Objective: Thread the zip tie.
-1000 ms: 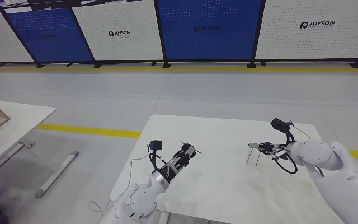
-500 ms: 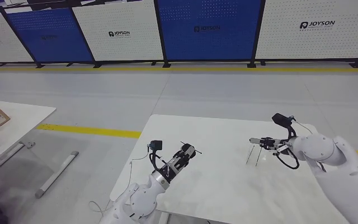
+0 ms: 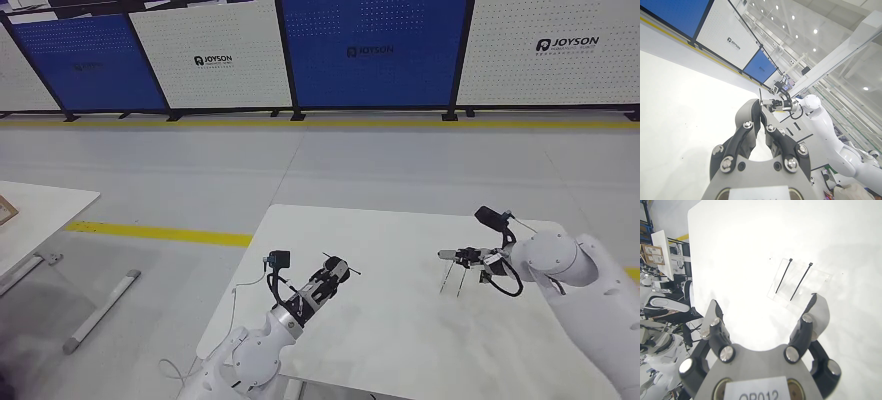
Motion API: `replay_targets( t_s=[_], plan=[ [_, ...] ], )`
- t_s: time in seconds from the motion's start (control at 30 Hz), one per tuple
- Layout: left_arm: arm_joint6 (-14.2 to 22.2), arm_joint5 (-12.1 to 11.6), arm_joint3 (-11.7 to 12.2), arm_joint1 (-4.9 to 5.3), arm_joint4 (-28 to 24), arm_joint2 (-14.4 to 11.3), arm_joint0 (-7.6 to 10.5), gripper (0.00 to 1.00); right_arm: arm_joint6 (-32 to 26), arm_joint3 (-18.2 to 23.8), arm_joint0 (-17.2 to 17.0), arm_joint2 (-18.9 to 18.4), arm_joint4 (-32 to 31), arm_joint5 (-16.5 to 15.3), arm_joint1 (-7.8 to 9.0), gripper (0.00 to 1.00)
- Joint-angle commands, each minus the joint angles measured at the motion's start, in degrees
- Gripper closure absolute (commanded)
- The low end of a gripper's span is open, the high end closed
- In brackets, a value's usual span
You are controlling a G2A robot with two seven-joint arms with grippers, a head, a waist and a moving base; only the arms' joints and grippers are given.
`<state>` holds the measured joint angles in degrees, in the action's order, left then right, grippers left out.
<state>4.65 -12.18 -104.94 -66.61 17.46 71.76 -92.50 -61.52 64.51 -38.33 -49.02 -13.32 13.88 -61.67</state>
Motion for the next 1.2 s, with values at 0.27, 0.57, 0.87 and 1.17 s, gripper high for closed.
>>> replay_targets(
  t_s=[0.27, 0.57, 0.87, 1.17],
  plan=[
    [0.0, 0.0, 0.0, 0.00, 0.0, 0.0, 0.00, 1.00, 2.4, 3.0, 0.1, 1.8, -6.4, 5.6, -0.28, 0.00],
    [0.0, 0.0, 0.0, 0.00, 0.0, 0.0, 0.00, 1.00, 2.8, 1.7, 0.9, 2.5, -10.7, 5.6, -0.74, 0.00],
    [0.0, 0.0, 0.0, 0.00, 0.0, 0.0, 0.00, 1.00, 2.9, 1.4, 0.5, 2.2, -10.9, 5.0, -0.81, 0.00],
    [0.0, 0.0, 0.0, 0.00, 0.0, 0.0, 0.00, 1.00, 0.6, 0.5, 1.3, 2.8, -12.4, 5.6, -1.43, 0.60]
  ],
)
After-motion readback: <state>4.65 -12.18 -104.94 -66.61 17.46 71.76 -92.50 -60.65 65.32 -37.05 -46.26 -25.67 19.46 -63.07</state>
